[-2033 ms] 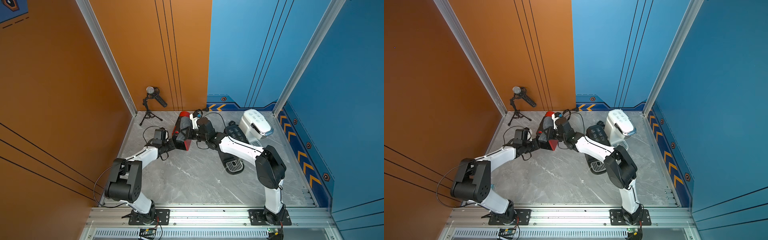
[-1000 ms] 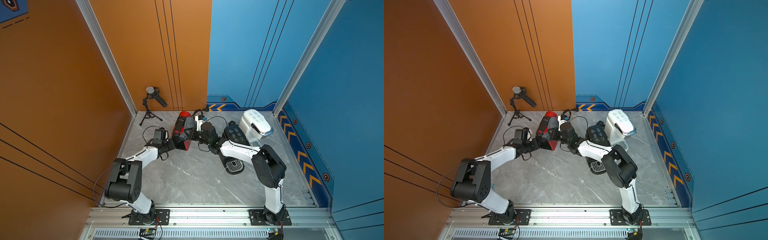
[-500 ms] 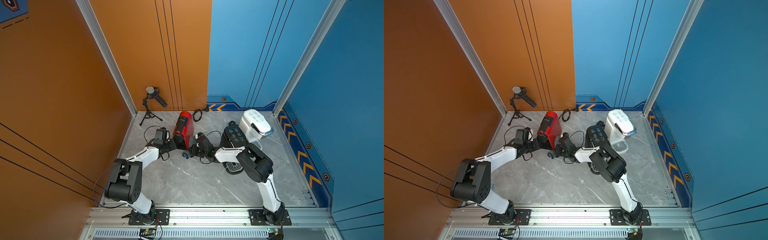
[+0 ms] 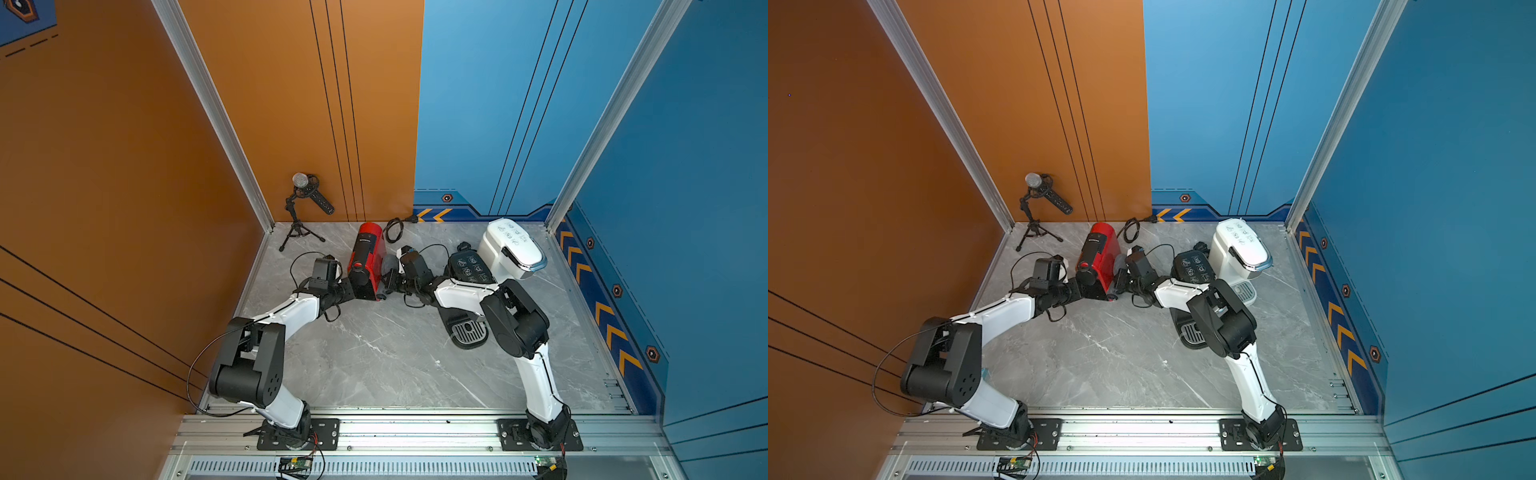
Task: Wipe the surface of a coffee machine
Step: Wipe the dirt from the surface of the coffee machine.
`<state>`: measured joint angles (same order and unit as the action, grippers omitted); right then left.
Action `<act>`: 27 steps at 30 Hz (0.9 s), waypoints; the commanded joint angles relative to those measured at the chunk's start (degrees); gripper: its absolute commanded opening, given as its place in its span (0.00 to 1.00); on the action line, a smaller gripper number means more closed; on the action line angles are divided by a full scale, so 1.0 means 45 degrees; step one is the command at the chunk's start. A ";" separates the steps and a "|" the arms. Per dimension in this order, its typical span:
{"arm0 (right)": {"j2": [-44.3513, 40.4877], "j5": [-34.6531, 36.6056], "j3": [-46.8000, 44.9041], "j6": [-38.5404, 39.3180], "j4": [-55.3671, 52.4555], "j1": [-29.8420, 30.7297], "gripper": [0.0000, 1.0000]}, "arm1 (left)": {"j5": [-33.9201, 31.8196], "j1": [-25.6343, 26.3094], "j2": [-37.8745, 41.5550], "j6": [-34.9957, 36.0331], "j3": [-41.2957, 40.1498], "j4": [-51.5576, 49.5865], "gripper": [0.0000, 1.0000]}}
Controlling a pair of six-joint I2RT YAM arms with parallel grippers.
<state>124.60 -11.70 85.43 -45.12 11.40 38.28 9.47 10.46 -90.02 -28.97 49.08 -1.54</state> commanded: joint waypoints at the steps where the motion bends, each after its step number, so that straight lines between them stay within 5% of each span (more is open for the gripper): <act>1: -0.0629 -0.0641 0.1479 0.0709 -0.0747 -0.0567 0.02 | 0.0484 0.0577 0.0221 -0.0017 0.0188 0.1377 0.40; 10: 0.0936 -0.1510 0.5449 0.1548 -0.3335 -0.0903 0.02 | 0.0251 0.1316 0.0128 -0.0228 -0.0141 0.1386 0.40; 18: 0.1963 -0.0980 0.5311 0.1649 -0.3860 -0.0648 0.02 | 0.0233 0.1862 0.0072 -0.0398 -0.0054 0.1439 0.40; 27: 0.0641 -0.0347 0.5269 0.2552 -0.4672 -0.0661 0.02 | 0.0266 0.2835 0.0052 -0.0815 0.0110 0.1670 0.40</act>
<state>130.82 -12.78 108.79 -36.84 -6.24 33.43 6.57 20.27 -90.02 -32.01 48.51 0.32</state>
